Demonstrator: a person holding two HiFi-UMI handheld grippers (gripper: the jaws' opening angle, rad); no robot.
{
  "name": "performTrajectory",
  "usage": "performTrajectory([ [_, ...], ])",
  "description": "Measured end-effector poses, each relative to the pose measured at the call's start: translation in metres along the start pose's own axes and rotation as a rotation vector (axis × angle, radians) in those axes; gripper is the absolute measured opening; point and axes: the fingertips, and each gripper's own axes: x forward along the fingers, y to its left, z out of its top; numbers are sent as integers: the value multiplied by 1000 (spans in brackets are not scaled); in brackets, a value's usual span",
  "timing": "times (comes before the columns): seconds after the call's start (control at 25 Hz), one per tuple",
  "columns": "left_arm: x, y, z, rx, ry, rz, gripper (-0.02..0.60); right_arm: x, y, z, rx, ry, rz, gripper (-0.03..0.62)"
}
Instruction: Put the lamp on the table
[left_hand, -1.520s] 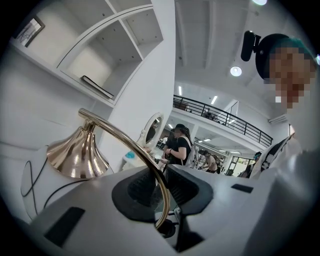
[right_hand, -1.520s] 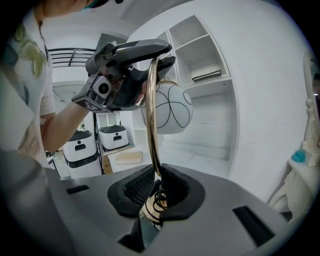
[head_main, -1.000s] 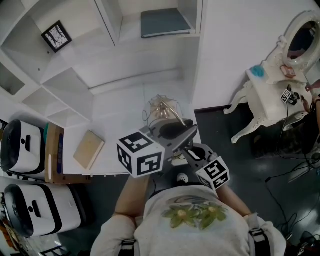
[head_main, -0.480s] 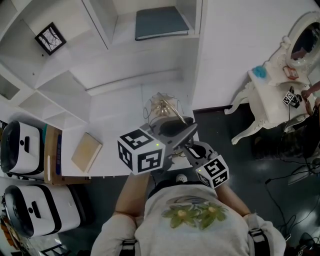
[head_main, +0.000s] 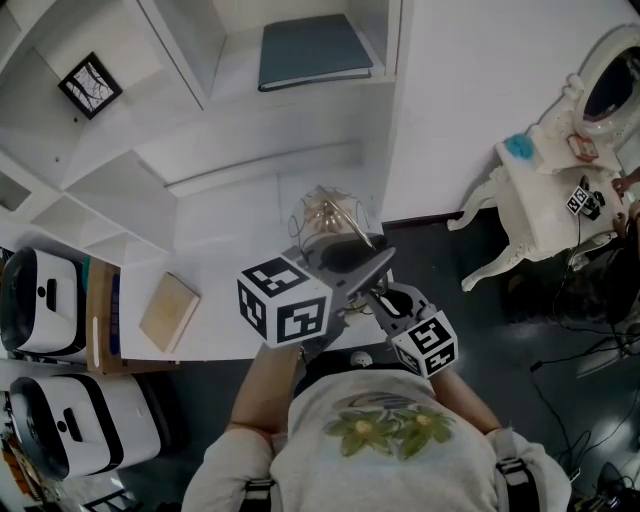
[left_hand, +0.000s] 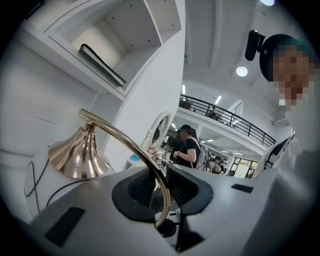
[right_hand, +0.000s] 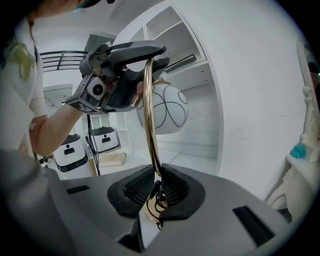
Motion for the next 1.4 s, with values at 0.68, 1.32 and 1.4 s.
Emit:
performTrajectory([
  [0.68, 36, 23, 2, -21, 31, -18, 80, 7, -42, -9, 33, 33, -45, 60],
  [1.32, 55, 41, -4, -39, 70, -24, 80, 13, -67, -20, 58, 71, -87, 60],
  [1.4, 57, 44, -4, -41, 73, -24, 80, 14, -69, -21, 61, 75, -89, 60],
])
